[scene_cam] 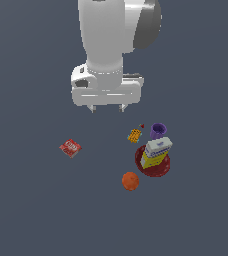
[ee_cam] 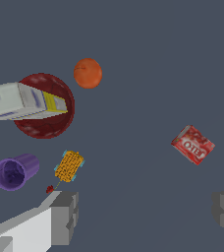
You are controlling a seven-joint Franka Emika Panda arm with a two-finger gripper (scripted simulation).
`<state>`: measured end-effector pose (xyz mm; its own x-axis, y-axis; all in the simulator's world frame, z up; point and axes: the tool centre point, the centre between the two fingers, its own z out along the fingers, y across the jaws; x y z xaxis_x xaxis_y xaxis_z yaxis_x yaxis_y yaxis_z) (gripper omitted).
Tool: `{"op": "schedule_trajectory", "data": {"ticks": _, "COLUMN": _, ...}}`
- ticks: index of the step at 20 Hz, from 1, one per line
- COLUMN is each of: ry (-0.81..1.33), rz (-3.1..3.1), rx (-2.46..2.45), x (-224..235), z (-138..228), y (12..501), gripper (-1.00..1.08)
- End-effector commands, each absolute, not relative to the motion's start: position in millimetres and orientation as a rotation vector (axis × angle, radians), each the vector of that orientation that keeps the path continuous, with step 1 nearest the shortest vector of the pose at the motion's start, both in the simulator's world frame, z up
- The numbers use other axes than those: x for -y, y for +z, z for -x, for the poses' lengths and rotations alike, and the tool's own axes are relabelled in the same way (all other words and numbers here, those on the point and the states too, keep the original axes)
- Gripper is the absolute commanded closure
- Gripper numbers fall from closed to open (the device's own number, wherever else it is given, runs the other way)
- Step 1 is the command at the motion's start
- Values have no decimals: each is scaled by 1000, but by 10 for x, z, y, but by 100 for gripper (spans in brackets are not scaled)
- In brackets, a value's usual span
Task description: Pick up a designated object from a clutter of objects.
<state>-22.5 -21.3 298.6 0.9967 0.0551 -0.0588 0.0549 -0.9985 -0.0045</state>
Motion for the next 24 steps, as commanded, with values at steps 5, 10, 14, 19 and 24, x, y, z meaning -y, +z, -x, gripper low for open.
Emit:
{"op": "schedule_trajectory", "data": {"ticks": 5, "ry": 84, "rz": 3123, "rx": 196, "x": 365, "z": 161, "y": 2804, "gripper": -92}}
{"op": "schedule_trajectory", "data": {"ticks": 10, "ry": 73, "rz": 3105, "rx": 317, "x": 538, "z": 104, "y": 2599, "gripper": -92}}
{"op": "schedule_trajectory", "data": {"ticks": 14, "ry": 62, "rz": 3088, "rx": 423, "x": 695, "z": 66, "y": 2416, "gripper": -92}}
{"op": "schedule_trajectory", "data": {"ticks": 19, "ry": 49, "rz": 3063, "rx": 553, "x": 895, "z": 36, "y": 2186, "gripper": -92}}
{"op": "schedule_trajectory", "data": {"ticks": 24, "ry": 36, "rz": 3035, "rx": 682, "x": 1099, "z": 25, "y": 1954, "gripper": -92}}
